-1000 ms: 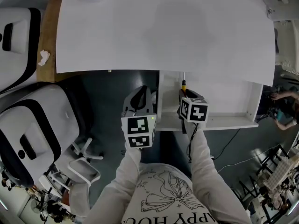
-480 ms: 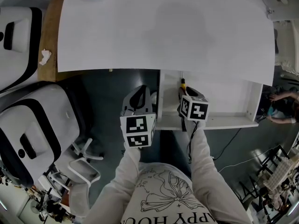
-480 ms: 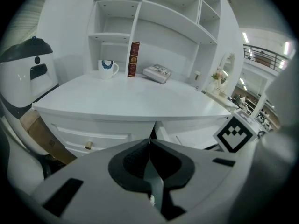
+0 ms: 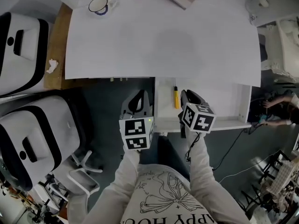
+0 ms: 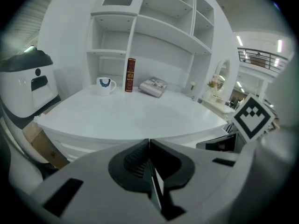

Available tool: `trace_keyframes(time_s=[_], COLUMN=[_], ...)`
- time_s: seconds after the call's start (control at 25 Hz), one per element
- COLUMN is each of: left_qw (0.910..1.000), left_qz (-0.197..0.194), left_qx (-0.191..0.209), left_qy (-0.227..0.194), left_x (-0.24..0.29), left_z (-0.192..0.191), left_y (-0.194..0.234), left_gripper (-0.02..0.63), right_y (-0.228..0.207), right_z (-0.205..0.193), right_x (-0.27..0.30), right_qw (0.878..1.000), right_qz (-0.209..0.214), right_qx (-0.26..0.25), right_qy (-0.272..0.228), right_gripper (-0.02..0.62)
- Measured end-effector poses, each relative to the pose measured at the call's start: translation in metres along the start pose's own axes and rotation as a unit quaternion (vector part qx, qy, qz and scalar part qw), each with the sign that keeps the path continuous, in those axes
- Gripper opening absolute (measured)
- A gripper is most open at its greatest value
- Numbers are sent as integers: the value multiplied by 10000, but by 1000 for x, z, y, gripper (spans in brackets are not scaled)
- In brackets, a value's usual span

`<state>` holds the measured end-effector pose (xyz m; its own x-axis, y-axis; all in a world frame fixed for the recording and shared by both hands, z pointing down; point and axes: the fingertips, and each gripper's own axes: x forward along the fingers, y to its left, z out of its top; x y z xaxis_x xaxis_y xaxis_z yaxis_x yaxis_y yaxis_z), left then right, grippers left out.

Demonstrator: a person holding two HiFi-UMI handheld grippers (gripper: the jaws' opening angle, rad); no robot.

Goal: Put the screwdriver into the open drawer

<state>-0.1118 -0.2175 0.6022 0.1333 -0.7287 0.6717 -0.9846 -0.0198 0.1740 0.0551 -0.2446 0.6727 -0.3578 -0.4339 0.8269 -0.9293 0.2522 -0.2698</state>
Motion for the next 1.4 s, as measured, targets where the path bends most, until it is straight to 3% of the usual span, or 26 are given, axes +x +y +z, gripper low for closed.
trace_keyframes(time_s=[0.36, 0.8, 1.4], left_qw=[9976, 9871, 9740], left_qz=[8, 7, 37], left_qx=[145, 359, 477], left_qy=[-681, -1558, -2213], left_x=[-43, -108, -170], left_z=[51, 113, 145], left_y=[-18, -46, -68], left_gripper=[8, 8, 8], right_y=[17, 31, 45], right_z=[49, 90, 106], right_x=[-68, -160, -234], right_qw=[9955, 9802, 9611], right_qz=[62, -13, 75], right_qx=[-159, -435, -514], right_qy=[-927, -1932, -2714], right_gripper=[52, 38, 32])
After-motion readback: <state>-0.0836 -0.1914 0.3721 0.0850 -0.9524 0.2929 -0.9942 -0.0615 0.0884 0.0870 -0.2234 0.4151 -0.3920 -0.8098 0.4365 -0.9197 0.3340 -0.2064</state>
